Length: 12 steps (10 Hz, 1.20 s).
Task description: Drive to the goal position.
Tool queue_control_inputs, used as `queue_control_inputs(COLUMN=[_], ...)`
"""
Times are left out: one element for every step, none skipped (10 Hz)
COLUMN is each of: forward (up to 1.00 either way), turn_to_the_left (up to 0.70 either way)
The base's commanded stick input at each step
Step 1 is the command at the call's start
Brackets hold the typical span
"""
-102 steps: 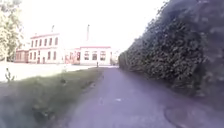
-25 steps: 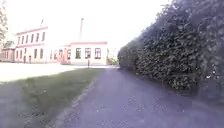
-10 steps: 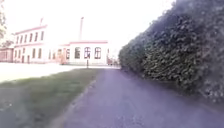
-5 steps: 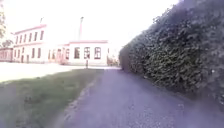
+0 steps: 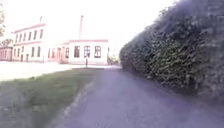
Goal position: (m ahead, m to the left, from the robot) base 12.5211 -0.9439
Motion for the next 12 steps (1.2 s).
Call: queue_control_inputs(forward=[0.70, 0.70, 0.70, 0.70, 0.70, 0.70, 0.70, 0.70, 0.70, 0.70, 0.70, 0.70], turn_to_the_left=[0.00, 0.00, 0.00, 0.00, 0.00, 0.00, 0.00, 0.00, 0.00, 0.00, 0.00, 0.00])
